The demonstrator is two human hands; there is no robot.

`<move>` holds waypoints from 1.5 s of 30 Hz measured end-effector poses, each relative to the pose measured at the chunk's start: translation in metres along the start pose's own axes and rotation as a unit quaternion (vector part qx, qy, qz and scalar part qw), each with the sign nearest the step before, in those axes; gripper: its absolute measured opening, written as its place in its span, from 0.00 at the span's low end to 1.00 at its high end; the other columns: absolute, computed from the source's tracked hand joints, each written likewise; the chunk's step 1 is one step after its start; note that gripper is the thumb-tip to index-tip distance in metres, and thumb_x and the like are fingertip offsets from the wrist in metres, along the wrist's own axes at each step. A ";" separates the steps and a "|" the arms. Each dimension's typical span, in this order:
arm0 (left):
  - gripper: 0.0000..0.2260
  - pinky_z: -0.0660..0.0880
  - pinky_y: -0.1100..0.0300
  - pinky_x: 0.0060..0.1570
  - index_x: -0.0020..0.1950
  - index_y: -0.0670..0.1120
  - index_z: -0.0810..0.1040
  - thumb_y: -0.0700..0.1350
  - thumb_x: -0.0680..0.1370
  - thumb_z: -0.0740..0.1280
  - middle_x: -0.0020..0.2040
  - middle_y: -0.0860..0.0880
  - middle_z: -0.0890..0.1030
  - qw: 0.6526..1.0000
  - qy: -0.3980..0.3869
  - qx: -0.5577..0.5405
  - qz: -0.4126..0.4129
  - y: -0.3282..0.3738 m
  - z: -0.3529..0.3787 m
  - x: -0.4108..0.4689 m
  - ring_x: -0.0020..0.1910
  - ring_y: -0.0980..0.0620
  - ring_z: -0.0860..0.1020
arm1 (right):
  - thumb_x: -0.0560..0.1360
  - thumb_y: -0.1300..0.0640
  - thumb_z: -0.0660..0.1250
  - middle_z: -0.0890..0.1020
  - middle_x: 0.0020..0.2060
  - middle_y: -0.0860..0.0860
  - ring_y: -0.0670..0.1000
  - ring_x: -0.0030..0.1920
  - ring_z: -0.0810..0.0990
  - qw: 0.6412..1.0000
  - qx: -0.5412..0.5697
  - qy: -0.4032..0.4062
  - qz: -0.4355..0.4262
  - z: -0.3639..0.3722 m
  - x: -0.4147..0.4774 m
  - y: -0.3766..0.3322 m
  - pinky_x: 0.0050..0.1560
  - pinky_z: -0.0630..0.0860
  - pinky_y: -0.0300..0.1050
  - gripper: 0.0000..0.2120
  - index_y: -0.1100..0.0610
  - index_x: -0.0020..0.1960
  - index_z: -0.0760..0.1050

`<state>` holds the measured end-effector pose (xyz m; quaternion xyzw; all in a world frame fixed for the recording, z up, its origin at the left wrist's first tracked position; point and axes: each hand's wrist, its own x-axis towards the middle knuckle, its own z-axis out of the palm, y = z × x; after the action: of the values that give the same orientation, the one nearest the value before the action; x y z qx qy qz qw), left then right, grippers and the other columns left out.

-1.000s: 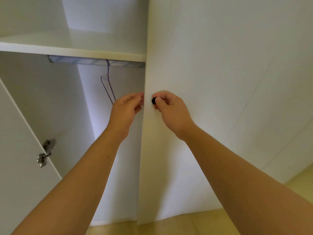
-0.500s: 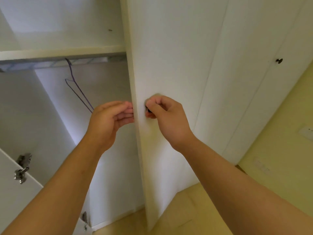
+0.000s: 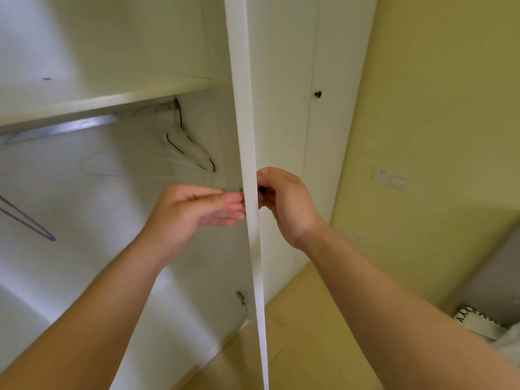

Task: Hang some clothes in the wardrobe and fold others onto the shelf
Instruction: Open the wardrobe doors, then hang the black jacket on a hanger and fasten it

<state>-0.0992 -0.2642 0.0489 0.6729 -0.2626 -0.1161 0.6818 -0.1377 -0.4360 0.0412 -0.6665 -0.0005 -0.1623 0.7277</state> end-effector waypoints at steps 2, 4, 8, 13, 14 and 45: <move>0.10 0.82 0.54 0.49 0.50 0.40 0.85 0.42 0.73 0.68 0.46 0.40 0.86 1.000 -0.006 -0.006 -0.006 0.001 0.021 0.010 0.48 0.41 0.85 | 0.68 0.58 0.59 0.68 0.32 0.56 0.55 0.36 0.65 1.000 0.000 0.022 0.009 -0.016 0.001 -0.004 0.37 0.67 0.46 0.09 0.64 0.35 0.69; 0.09 0.82 0.55 0.49 0.51 0.40 0.84 0.42 0.74 0.68 0.46 0.40 0.86 1.000 -0.014 -0.013 -0.008 -0.001 0.038 0.018 0.48 0.43 0.85 | 0.69 0.58 0.58 0.68 0.33 0.56 0.54 0.35 0.67 0.999 -0.005 0.044 0.025 -0.030 0.003 -0.004 0.38 0.68 0.47 0.07 0.61 0.36 0.70; 0.08 0.82 0.56 0.49 0.53 0.39 0.83 0.40 0.78 0.67 0.46 0.40 0.86 0.999 -0.037 -0.022 -0.015 -0.011 0.061 0.039 0.48 0.43 0.85 | 0.73 0.52 0.56 0.78 0.45 0.63 0.59 0.45 0.77 0.992 -0.055 0.103 0.047 -0.055 0.016 0.004 0.56 0.78 0.58 0.18 0.67 0.49 0.72; 0.08 0.82 0.56 0.46 0.50 0.39 0.83 0.39 0.81 0.64 0.43 0.40 0.86 0.997 -0.057 -0.056 -0.006 -0.027 0.077 0.072 0.44 0.42 0.85 | 0.80 0.53 0.53 0.83 0.55 0.58 0.59 0.55 0.82 0.987 -0.089 0.112 0.077 -0.081 0.015 0.000 0.63 0.76 0.61 0.17 0.55 0.60 0.77; 0.08 0.82 0.56 0.46 0.50 0.39 0.83 0.38 0.81 0.64 0.42 0.40 0.85 0.996 -0.067 -0.066 -0.005 -0.029 0.080 0.078 0.44 0.42 0.85 | 0.81 0.54 0.52 0.83 0.54 0.57 0.58 0.54 0.83 0.985 -0.094 0.119 0.076 -0.086 0.014 -0.002 0.62 0.77 0.59 0.17 0.54 0.61 0.77; 0.12 0.75 0.57 0.36 0.41 0.39 0.80 0.41 0.82 0.64 0.32 0.45 0.80 0.753 -0.640 0.028 -0.150 -0.155 0.234 -0.219 0.33 0.49 0.78 | 0.77 0.55 0.69 0.80 0.35 0.52 0.49 0.38 0.79 0.525 0.021 0.841 0.127 0.032 -0.423 0.119 0.42 0.78 0.46 0.11 0.64 0.46 0.77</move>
<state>-0.3722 -0.3630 -0.1566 0.4912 -0.5360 -0.6130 0.3093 -0.5032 -0.2985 -0.1629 -0.1982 0.6932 -0.5533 0.4172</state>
